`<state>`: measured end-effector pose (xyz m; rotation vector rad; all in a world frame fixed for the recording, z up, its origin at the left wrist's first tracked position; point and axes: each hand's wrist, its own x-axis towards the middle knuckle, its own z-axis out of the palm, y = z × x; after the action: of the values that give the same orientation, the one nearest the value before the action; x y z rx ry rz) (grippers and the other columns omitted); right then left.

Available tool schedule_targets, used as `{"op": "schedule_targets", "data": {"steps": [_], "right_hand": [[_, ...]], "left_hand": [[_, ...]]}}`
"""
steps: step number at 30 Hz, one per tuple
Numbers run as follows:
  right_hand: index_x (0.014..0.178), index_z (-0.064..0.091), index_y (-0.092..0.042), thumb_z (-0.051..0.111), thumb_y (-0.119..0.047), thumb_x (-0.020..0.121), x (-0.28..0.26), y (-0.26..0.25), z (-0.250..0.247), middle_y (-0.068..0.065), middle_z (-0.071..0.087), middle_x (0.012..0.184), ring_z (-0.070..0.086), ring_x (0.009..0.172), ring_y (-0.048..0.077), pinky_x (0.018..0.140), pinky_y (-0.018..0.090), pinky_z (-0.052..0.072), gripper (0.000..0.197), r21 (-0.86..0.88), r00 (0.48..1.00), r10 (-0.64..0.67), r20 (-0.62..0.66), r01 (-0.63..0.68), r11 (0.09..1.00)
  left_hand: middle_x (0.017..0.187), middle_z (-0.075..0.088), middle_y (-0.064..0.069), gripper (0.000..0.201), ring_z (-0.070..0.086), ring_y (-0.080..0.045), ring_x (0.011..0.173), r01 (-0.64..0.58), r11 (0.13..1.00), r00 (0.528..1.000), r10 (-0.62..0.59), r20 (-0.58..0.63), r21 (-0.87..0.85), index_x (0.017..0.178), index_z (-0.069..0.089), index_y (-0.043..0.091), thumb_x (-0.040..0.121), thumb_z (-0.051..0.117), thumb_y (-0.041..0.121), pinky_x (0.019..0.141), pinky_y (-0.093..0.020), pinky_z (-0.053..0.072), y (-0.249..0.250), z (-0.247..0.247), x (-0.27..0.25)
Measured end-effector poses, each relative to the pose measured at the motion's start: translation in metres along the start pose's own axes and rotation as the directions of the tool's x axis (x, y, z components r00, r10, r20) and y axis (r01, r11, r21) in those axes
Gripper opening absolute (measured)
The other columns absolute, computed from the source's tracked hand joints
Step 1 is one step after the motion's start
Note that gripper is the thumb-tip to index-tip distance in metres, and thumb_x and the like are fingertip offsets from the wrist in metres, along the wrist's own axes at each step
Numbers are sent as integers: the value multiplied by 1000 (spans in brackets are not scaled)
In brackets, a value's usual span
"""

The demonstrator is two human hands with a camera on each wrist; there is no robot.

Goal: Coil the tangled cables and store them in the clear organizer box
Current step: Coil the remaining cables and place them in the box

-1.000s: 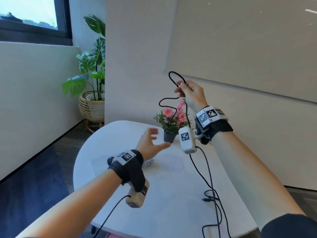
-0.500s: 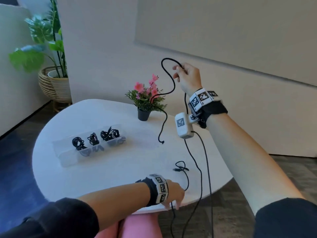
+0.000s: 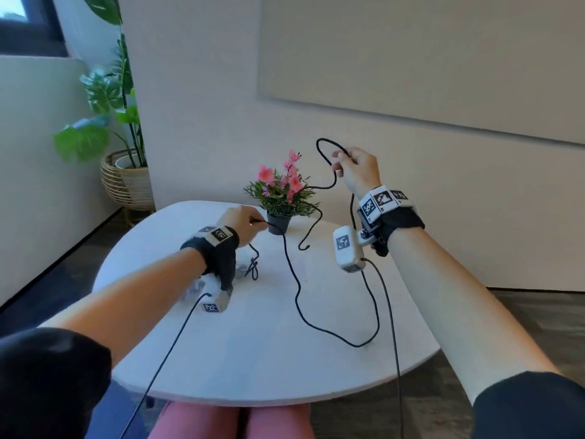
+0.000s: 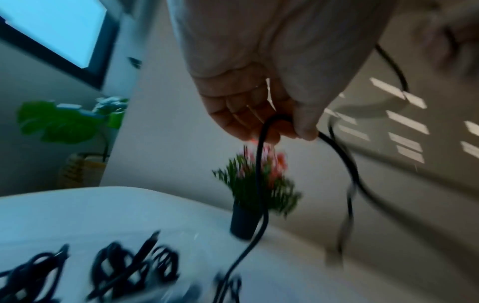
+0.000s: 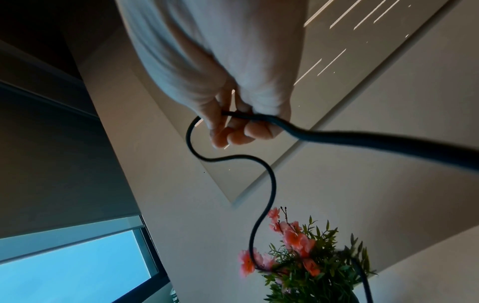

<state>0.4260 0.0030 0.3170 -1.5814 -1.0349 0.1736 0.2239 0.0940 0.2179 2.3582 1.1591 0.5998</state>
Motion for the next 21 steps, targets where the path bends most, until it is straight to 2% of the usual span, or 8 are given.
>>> {"op": "schedule_targets", "data": {"steps": [3,6,8,11,13,14,17,21], "right_hand": [[75,64,-19,47,-10,93,-6,6,3,3,66,76,59,73,18,88,42,51,26,-186,994,62,87,-45,981],[112,63,2,49,-5,90,-18,9,5,20,61,122,56,114,33,102,36,41,27,-461,966,187,181,-84,883],[123,55,4,47,-12,94,-26,0,12,19,54,132,51,122,30,102,34,37,34,-385,961,111,252,-6,923],[108,63,-4,38,-40,98,-41,-28,30,11,67,109,61,99,21,86,36,45,45,-77,890,135,436,-113,991],[92,63,-10,41,-41,97,-52,-41,39,7,66,80,65,71,17,67,30,48,38,-17,811,192,553,-219,976],[85,61,-11,45,-36,97,-55,-44,40,5,60,69,61,56,14,59,28,48,31,-1,812,190,553,-227,974],[75,57,-12,46,-22,98,-47,-37,33,-3,42,55,42,40,8,48,26,42,27,27,920,96,381,-115,993],[65,53,-22,45,-19,95,-23,-19,10,-5,38,54,34,50,13,52,26,30,30,-18,998,-22,54,23,1000]], "left_hand": [[86,66,-9,24,59,-21,79,-11,973,997,-6,-75,-229,99,68,7,89,61,27,70,-26,45,9,-36,6],[72,60,-5,20,56,-20,69,-95,913,992,52,-118,-396,90,66,4,88,62,23,67,-28,48,25,-59,4],[66,57,-2,14,54,-17,60,-139,872,987,82,-140,-470,76,63,12,87,64,21,69,-33,51,37,-68,2],[65,53,0,13,52,-4,46,-172,816,978,74,-196,-552,79,62,11,87,65,20,59,-27,55,54,-73,1],[64,50,0,14,49,0,41,-190,789,967,46,-252,-584,85,62,5,87,64,19,52,-21,55,61,-76,3],[64,49,0,17,48,1,41,-192,790,964,39,-264,-582,87,63,3,88,63,20,53,-22,54,61,-78,5],[65,51,-1,28,48,-9,51,-196,859,975,117,-191,-473,81,62,6,93,53,28,62,-33,47,45,-78,3],[61,52,0,32,46,-9,46,-235,963,972,230,-56,-129,70,54,20,98,42,30,51,-23,40,10,-71,-11]]}}
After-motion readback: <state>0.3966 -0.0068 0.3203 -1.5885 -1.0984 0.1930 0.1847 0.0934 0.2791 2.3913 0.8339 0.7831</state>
